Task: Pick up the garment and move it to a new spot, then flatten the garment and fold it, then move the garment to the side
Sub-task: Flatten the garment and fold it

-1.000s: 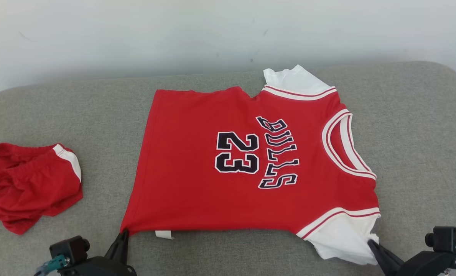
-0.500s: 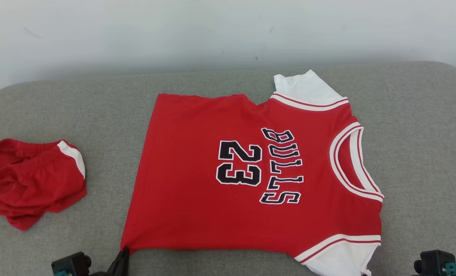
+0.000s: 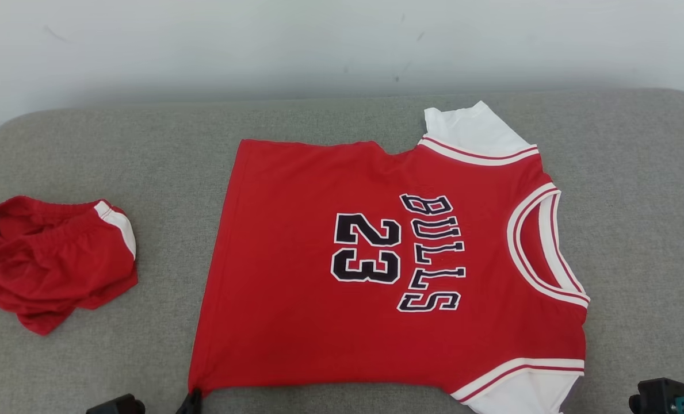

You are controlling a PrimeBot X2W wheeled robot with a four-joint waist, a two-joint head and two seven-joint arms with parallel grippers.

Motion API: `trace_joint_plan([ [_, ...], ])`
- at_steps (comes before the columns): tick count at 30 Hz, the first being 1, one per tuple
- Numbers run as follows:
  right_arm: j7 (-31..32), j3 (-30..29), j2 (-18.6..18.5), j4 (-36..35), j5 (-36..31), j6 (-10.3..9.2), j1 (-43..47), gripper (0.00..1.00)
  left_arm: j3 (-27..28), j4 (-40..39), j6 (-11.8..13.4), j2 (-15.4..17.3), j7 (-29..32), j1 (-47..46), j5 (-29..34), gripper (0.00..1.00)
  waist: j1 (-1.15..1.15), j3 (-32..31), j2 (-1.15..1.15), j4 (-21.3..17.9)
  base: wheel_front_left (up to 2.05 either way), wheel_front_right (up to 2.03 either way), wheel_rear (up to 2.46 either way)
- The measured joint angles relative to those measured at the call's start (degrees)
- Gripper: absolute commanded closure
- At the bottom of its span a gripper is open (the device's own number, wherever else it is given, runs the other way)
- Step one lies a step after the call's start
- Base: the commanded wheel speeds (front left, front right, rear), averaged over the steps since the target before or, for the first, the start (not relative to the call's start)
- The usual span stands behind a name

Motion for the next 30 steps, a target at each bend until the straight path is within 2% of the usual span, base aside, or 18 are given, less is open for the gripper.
trace_joint_plan([
  [2,0.5,-0.1,0.0,-0.1,-0.1,-0.01,0.0,1.0,0.0,-0.3,0.0,-0.1,0.6,0.6,0.3,1.0,0.0,0.2,0.0,0.2,0.0,0.0,0.0],
  [3,1.1,0.0,0.0,-0.2,-0.1,-0.01,0.0,0.63,0.4,-0.5,0.0,-0.4,0.9,0.7,0.6,1.0,0.0,0.3,0.0,0.3,0.0,0.0,0.0],
  [4,1.3,0.0,0.0,-0.2,-0.1,-0.01,0.0,0.0,0.5,-0.6,0.0,-0.6,1.2,0.7,0.8,1.0,0.0,0.3,0.0,0.4,0.0,0.0,0.0],
  [5,1.6,0.0,0.0,-0.3,-0.1,-0.01,0.0,0.0,0.6,-0.8,0.0,-0.7,1.7,0.8,0.9,0.59,0.0,0.3,0.0,0.4,0.0,0.0,0.0],
  [6,1.7,0.0,0.0,-0.5,-0.1,-0.01,0.0,0.0,0.7,-1.2,0.0,-0.7,2.1,0.9,0.9,0.0,0.0,0.4,0.0,0.4,0.0,0.0,0.0],
  [16,1.5,-2.4,-0.6,-3.5,-1.6,-0.07,-0.2,0.0,2.3,-6.9,0.0,-0.8,4.4,1.8,-2.1,0.0,0.0,0.1,0.0,0.3,0.0,0.0,0.0],
  [20,-1.2,-4.5,-1.0,-5.7,-3.9,-0.09,-1.0,0.0,4.5,-11.6,-0.1,1.1,0.8,0.5,-1.7,0.0,0.0,-0.6,0.0,0.3,0.0,0.0,0.0],
  [24,-5.6,-5.3,0.5,-7.8,-6.4,-0.08,-5.4,0.0,4.9,-16.3,-2.1,3.3,-3.4,-2.3,1.3,0.0,0.0,-1.6,0.0,0.5,0.0,0.0,0.0],
  [27,-8.5,-3.4,1.4,-8.3,-8.2,-0.1,-8.4,0.0,5.2,-17.3,-2.1,3.3,-5.9,-3.4,1.9,0.0,0.0,-2.4,0.0,0.6,0.0,0.0,0.0],
  [30,-12.0,-1.3,2.6,-7.5,-10.4,-0.07,-11.1,0.0,4.2,-17.5,-3.4,3.6,-8.0,-3.5,3.0,0.0,0.0,-3.4,0.0,0.6,0.0,0.0,0.0],
])
